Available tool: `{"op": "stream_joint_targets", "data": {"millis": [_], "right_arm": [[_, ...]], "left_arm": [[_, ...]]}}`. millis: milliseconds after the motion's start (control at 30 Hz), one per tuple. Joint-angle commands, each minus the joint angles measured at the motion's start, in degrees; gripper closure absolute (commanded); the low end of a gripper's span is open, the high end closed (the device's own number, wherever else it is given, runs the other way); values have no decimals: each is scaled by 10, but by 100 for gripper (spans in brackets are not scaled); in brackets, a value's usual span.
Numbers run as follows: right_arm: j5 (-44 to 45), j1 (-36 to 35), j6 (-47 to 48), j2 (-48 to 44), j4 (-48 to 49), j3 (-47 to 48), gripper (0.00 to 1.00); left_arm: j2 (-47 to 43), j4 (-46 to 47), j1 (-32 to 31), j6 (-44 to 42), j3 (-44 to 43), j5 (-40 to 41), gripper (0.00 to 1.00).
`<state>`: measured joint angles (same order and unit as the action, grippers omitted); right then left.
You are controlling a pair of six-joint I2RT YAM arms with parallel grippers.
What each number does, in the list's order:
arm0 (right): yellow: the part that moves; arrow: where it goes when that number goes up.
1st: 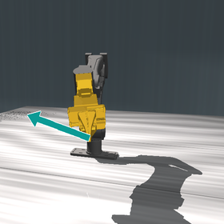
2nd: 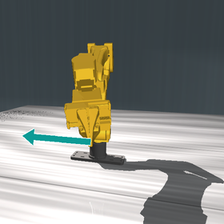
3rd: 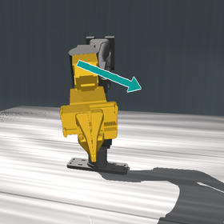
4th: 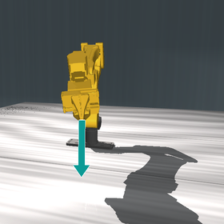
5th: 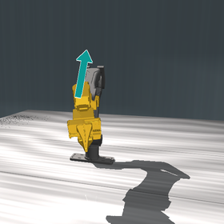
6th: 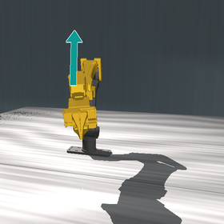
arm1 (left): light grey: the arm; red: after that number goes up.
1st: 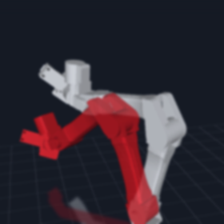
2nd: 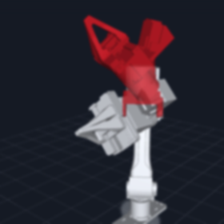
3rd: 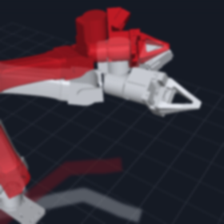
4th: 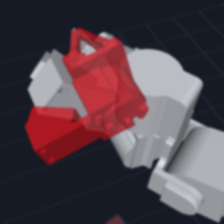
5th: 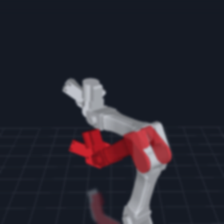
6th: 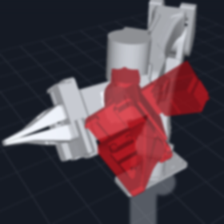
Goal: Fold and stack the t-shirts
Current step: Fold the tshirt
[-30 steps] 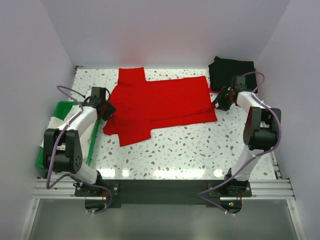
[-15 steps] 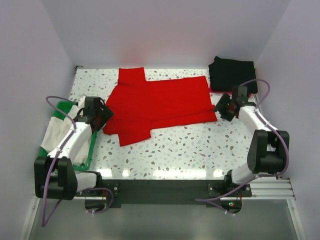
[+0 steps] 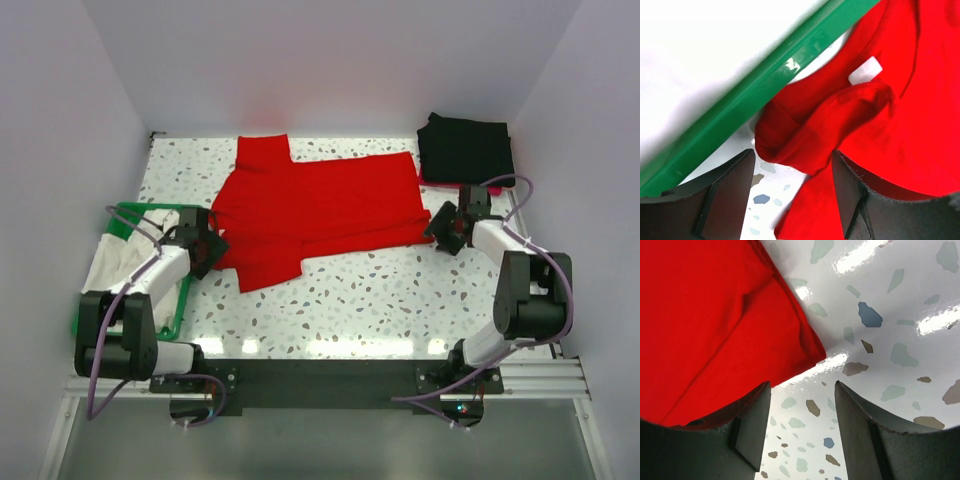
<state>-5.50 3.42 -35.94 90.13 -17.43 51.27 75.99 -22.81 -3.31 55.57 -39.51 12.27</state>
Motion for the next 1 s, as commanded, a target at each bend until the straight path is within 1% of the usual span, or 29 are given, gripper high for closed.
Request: {"op": "stream_joint_targets", "data": {"millis": [0, 167, 267, 300, 367, 400, 433, 467, 500, 567, 600, 833, 967], "right_arm": [[7, -2, -14, 11, 36, 4, 43], [11, -2, -23, 34, 48, 11, 45], [10, -2, -30, 51, 54, 19, 51], [9, -2, -33, 54, 59, 21, 55], [8, -3, -37, 65, 62, 30, 60], [7, -2, -37, 73, 61, 32, 66], [7, -2, -37, 76, 59, 36, 70], [8, -2, -37, 79, 56, 43, 76], [8, -2, -36, 80, 46, 45, 89], [14, -1, -35, 76, 35, 52, 96], [22, -1, -33, 67, 27, 52, 100], [39, 15, -19, 10, -12, 24, 100], [46, 27, -9, -39, -30, -10, 100]], "left_arm": [[17, 28, 2, 15, 1, 19, 33], [40, 32, 2, 20, 1, 33, 37], [52, 36, 2, 22, 0, 37, 44], [55, 38, 2, 23, 0, 38, 48], [63, 41, 3, 23, -1, 42, 54], [65, 43, 2, 23, -1, 42, 62], [69, 43, 2, 23, -2, 41, 68], [71, 44, 2, 21, -6, 39, 77], [71, 41, 2, 18, -7, 38, 91], [66, 37, 2, 15, -10, 35, 100], [62, 31, 2, 13, -10, 35, 100], [-15, -8, 2, 8, 0, 45, 100], [-54, -29, 2, 9, 21, 46, 100]]}}
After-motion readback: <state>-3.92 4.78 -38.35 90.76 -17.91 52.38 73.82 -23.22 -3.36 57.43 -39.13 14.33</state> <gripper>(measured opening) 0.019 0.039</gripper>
